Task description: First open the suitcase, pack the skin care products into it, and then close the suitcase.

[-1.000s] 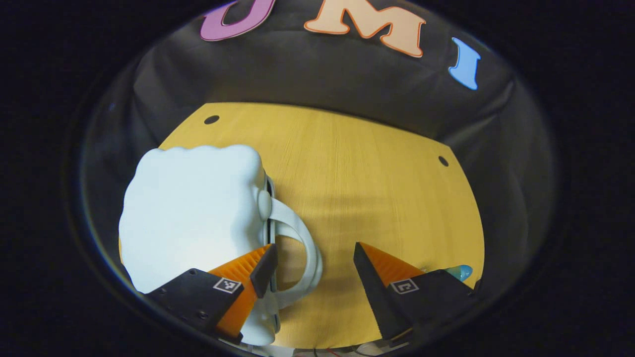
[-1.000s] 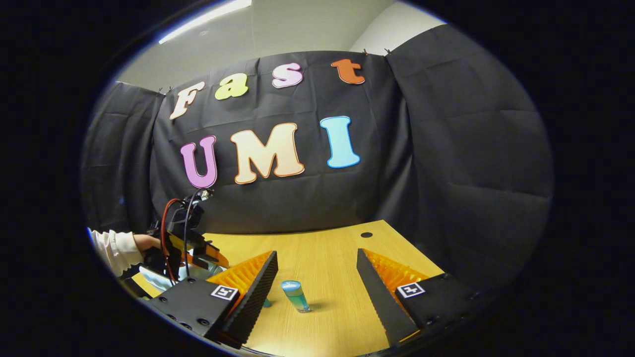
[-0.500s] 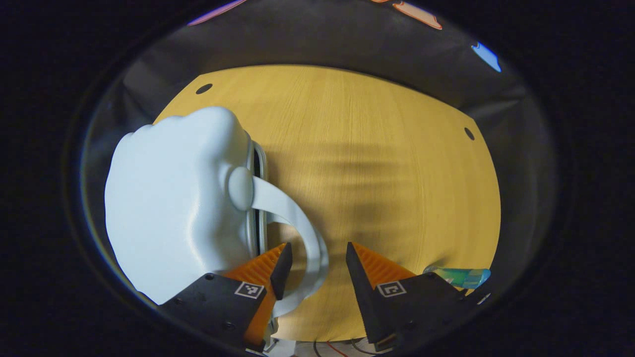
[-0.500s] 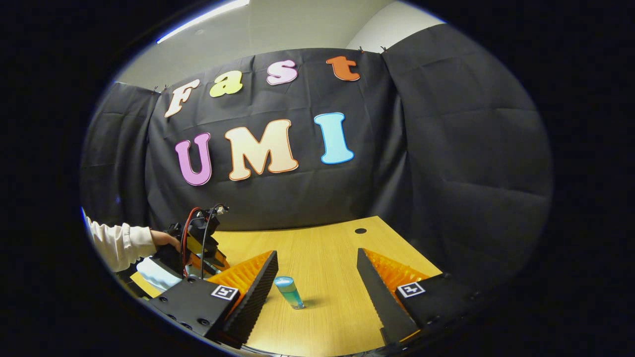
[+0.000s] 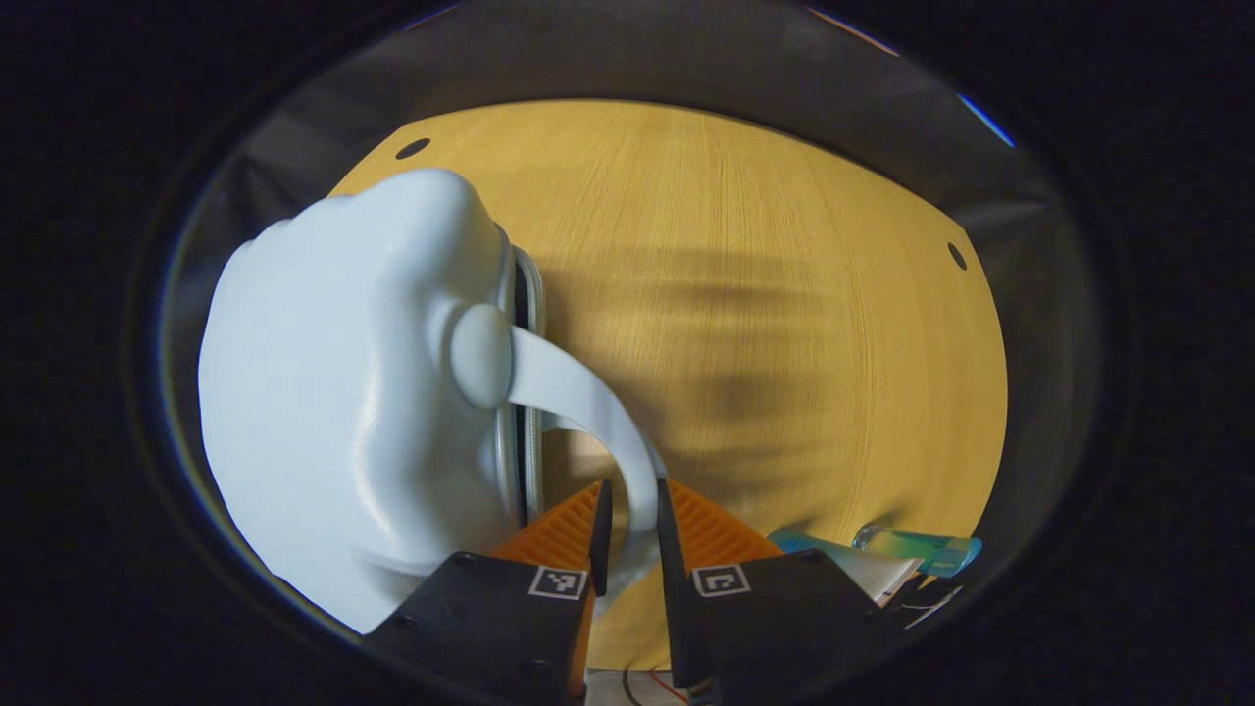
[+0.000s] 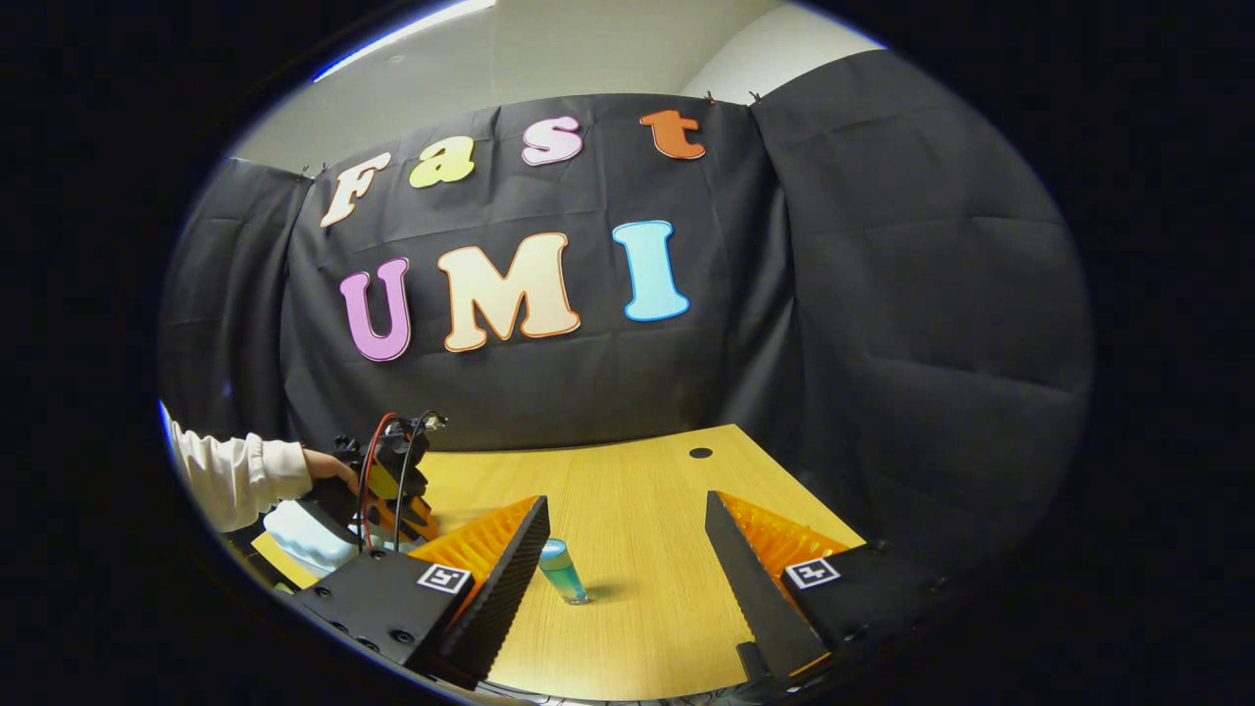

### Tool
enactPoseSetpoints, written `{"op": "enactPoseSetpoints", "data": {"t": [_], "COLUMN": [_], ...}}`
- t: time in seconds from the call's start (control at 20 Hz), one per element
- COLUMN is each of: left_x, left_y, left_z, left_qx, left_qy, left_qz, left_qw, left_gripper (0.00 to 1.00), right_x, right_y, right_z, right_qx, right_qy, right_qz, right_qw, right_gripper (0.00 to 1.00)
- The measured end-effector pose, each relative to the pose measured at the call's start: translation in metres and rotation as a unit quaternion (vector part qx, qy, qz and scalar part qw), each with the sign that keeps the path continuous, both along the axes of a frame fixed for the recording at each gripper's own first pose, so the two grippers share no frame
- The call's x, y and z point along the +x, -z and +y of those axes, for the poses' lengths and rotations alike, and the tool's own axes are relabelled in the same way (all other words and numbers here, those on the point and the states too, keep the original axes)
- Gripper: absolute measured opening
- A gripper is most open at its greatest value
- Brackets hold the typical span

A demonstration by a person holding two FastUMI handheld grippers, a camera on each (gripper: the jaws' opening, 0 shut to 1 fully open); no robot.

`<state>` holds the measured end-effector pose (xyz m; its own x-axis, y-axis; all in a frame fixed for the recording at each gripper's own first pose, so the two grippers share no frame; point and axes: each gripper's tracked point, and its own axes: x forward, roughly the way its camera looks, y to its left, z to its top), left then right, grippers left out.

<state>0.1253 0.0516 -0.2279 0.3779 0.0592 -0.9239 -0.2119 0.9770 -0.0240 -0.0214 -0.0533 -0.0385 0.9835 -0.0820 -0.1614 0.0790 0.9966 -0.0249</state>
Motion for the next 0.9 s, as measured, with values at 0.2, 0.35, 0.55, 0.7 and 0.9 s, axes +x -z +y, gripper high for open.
{"op": "enactPoseSetpoints", "data": {"t": [0.2,0.35,0.55,0.7,0.9], "left_x": [0.003,0.003,0.005,0.005,0.006], "left_y": [0.005,0.001,-0.013,-0.036,-0.089], "left_z": [-0.004,-0.008,-0.013,-0.021,-0.021], "left_qx": [-0.026,-0.024,-0.011,-0.024,-0.038], "left_qy": [-0.011,0.004,0.017,0.024,0.025], "left_qz": [0.005,0.000,-0.025,-0.048,-0.099], "left_qw": [1.000,1.000,0.999,0.998,0.994], "left_gripper": [0.16,0.06,0.00,0.00,0.00], "right_x": [-0.005,-0.008,-0.008,-0.007,-0.003], "right_y": [0.001,0.002,0.004,0.006,0.011], "right_z": [-0.002,-0.003,-0.001,0.003,0.015], "right_qx": [-0.006,-0.007,-0.008,-0.010,-0.012], "right_qy": [0.003,0.007,0.006,0.001,-0.015], "right_qz": [-0.001,0.000,0.001,0.003,0.009], "right_qw": [1.000,1.000,1.000,1.000,1.000], "right_gripper": [1.00,1.00,1.00,1.00,1.00]}}
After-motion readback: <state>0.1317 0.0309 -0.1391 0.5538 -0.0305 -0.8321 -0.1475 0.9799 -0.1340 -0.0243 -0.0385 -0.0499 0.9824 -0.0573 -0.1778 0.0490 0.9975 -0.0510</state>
